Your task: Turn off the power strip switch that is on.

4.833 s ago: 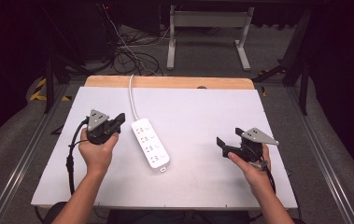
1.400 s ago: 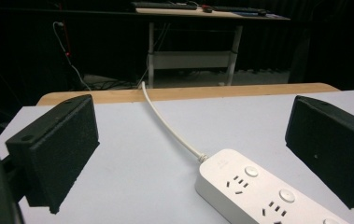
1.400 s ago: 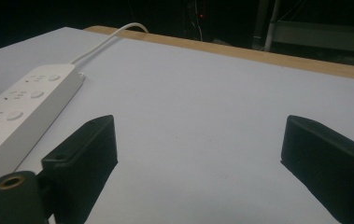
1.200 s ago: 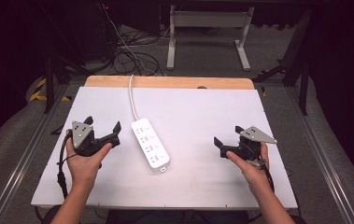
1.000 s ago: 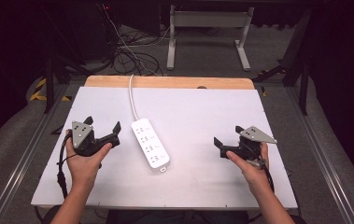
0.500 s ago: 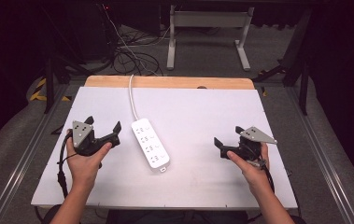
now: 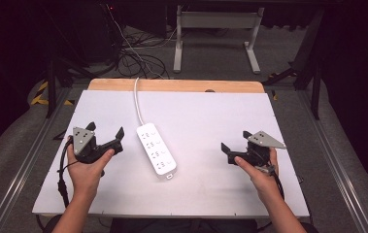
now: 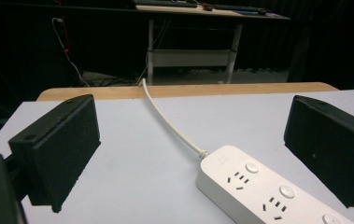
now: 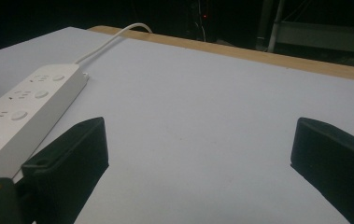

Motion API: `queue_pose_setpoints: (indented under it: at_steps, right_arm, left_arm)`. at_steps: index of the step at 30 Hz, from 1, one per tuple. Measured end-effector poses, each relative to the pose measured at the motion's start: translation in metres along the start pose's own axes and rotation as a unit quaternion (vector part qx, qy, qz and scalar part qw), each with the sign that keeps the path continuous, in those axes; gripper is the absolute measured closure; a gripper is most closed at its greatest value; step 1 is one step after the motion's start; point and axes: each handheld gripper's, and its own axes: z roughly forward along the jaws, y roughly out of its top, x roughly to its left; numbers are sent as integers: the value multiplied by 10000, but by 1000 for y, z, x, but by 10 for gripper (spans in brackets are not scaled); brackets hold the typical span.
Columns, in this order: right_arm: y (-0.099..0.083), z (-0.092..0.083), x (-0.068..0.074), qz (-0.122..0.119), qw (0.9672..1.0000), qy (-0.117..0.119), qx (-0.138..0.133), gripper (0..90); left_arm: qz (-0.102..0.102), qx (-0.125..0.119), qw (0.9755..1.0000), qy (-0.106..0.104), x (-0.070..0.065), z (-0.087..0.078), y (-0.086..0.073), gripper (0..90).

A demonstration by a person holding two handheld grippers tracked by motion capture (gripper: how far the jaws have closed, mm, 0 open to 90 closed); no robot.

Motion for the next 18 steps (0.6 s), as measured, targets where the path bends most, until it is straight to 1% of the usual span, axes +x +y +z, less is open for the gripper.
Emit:
queue_pose_setpoints:
  at_steps: [5,8,12,18]
  right_arm:
    - [0,1,1,-27,10000,21,13,48]
    - [0,0,1,-4,10000,3,10,48]
    - [0,0,1,-6,10000,4,16,50]
    - [0,0,1,-21,10000,28,36,54]
  left_arm:
    - [8,0,10000,-15,0,0,0,43]
    - [9,-3,10000,-31,-1,1,0,43]
    - [37,27,10000,-87,-1,2,0,44]
    - [41,32,9999,-97,-1,2,-1,46]
